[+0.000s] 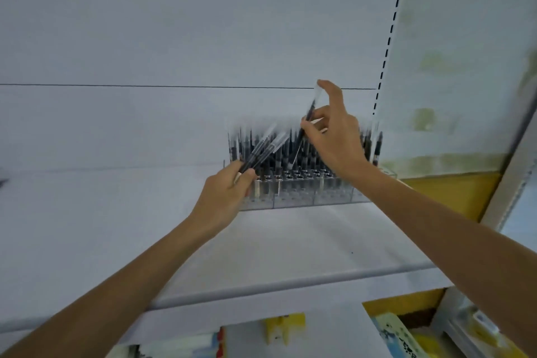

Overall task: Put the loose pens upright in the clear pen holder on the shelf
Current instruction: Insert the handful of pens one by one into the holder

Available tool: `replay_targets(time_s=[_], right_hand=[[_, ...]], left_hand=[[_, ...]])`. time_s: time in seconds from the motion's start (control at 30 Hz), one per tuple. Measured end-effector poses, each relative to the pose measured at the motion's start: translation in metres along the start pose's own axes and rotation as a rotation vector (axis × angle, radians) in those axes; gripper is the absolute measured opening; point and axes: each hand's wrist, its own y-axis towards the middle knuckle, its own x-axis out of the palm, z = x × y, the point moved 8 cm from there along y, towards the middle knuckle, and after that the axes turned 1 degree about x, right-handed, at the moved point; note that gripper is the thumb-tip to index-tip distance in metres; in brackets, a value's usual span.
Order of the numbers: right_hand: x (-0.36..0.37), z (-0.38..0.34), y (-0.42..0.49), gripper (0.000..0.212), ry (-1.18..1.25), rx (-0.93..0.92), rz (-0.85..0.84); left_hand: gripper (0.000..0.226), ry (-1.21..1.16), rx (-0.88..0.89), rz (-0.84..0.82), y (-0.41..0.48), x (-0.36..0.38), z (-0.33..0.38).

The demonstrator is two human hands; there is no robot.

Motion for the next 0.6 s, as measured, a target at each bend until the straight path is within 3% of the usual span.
replay_targets(time_s=[0.23,0.47,0.6], right_hand=[[0.034,-0.008,-0.018,0.064,-0.098,-0.176,-0.311],[0.047,0.000,-0.027,0.061,-0.211,-0.134,-0.397],[0.033,-0.005,-0.027,0.056,-0.146,-0.176,-0.262]], left_hand=[[0.025,0.047,-0.061,0.121,-0.024,-0.005,-0.003],[0.020,0.024,-0.105,0.129,-0.038,0.003,-0.005],[0.027,0.011,-0.090,0.148,-0.038,0.004,0.003]])
